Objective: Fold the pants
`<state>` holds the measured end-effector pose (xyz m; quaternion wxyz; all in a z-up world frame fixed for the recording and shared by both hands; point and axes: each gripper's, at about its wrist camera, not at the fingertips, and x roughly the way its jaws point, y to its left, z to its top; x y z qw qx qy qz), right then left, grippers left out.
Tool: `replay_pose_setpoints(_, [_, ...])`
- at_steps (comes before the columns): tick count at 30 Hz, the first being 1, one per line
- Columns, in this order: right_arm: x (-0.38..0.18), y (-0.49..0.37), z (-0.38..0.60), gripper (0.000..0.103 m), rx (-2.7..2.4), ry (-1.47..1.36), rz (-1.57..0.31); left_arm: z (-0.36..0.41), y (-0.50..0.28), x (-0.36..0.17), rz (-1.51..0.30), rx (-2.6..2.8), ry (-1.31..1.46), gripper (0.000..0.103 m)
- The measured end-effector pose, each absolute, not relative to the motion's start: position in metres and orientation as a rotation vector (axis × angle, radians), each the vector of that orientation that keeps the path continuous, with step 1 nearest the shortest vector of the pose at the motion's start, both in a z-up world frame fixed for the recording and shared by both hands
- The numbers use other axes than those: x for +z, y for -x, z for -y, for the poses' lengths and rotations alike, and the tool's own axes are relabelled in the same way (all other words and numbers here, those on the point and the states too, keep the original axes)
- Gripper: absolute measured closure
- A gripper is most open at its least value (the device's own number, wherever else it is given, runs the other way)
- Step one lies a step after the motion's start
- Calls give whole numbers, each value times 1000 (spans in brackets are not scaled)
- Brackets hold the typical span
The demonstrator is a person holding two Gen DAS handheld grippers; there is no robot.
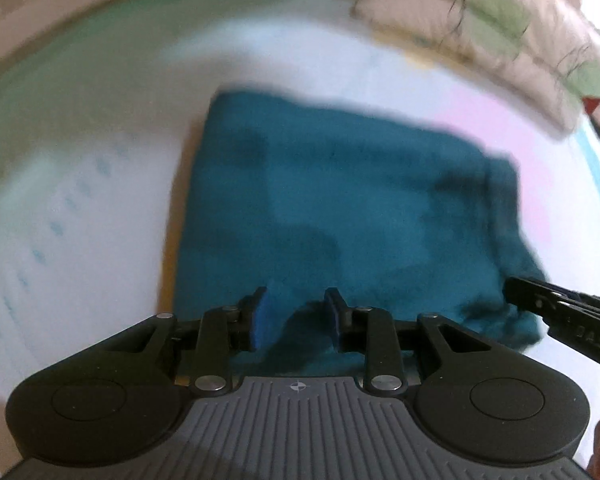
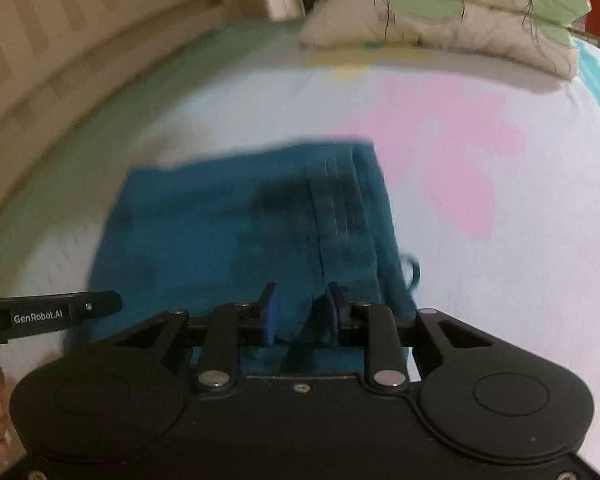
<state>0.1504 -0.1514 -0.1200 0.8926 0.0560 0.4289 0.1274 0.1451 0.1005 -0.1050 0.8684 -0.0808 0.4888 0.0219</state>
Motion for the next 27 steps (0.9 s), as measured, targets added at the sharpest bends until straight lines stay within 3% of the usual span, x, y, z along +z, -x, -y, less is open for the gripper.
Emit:
replay_pose_setpoints(11, [-131,-142,152,72,257,-59,-863,-90,-138,-115,-949,30,46,73])
replay_pose_setpoints(15, [-116,-129,160,63,276,-129,-849,-90,-121,-105,-929,46,58,74])
replay_pose_setpoints(25, [-73,-64,171,62,286,-175,-799,-75,-76,-78,-924,14,26,73])
replay_pose_setpoints(27, [-66,-50,171,56,294,-180,-778,-68,-66,-72,-909,13,-20,73])
